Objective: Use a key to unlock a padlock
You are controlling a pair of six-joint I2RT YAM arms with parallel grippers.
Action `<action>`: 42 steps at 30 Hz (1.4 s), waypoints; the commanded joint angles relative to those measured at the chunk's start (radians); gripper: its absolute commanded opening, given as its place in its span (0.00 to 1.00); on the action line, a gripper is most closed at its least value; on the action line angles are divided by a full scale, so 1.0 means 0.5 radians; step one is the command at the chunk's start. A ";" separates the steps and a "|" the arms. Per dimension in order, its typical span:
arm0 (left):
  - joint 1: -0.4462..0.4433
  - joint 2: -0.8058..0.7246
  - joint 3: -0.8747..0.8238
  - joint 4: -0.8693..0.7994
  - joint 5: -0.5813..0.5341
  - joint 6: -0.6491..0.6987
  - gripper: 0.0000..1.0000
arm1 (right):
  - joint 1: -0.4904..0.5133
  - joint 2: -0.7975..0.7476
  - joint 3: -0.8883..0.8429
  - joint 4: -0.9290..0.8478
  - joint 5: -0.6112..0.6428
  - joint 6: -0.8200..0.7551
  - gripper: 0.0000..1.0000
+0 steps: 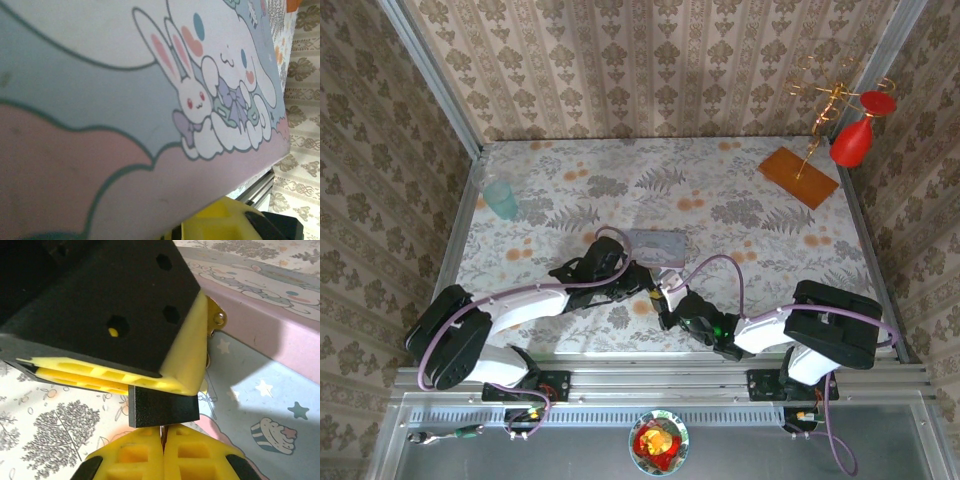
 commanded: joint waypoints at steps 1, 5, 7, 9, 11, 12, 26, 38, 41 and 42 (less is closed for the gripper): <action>0.072 -0.092 -0.009 0.013 -0.139 0.114 0.27 | 0.029 0.034 0.049 -0.035 -0.018 0.120 0.00; 0.101 -0.102 -0.035 -0.010 -0.168 0.140 0.37 | 0.029 0.075 0.071 -0.069 -0.013 0.166 0.00; 0.119 -0.110 -0.047 -0.024 -0.176 0.154 0.40 | 0.029 0.091 0.077 -0.079 -0.006 0.188 0.00; 0.139 -0.130 -0.040 -0.071 -0.192 0.189 0.44 | 0.029 0.101 0.080 -0.090 0.015 0.207 0.00; 0.163 -0.160 -0.022 -0.149 -0.220 0.235 0.47 | 0.023 0.103 0.085 -0.104 0.020 0.221 0.00; 0.177 -0.179 -0.015 -0.186 -0.238 0.258 0.48 | 0.015 0.104 0.089 -0.117 0.015 0.228 0.01; 0.391 -0.375 0.244 -0.805 -0.525 0.746 0.69 | -0.147 -0.016 0.192 -0.603 -0.145 0.364 0.18; 0.388 0.115 0.708 -1.023 -0.571 1.130 0.79 | -0.281 -0.051 0.274 -0.859 -0.429 0.276 0.46; 0.352 0.272 0.839 -1.095 -0.580 1.200 0.82 | -0.289 -0.054 0.295 -0.922 -0.443 0.239 0.53; 0.343 0.326 0.878 -1.117 -0.583 1.213 0.82 | -0.296 -0.060 0.293 -0.923 -0.447 0.239 0.55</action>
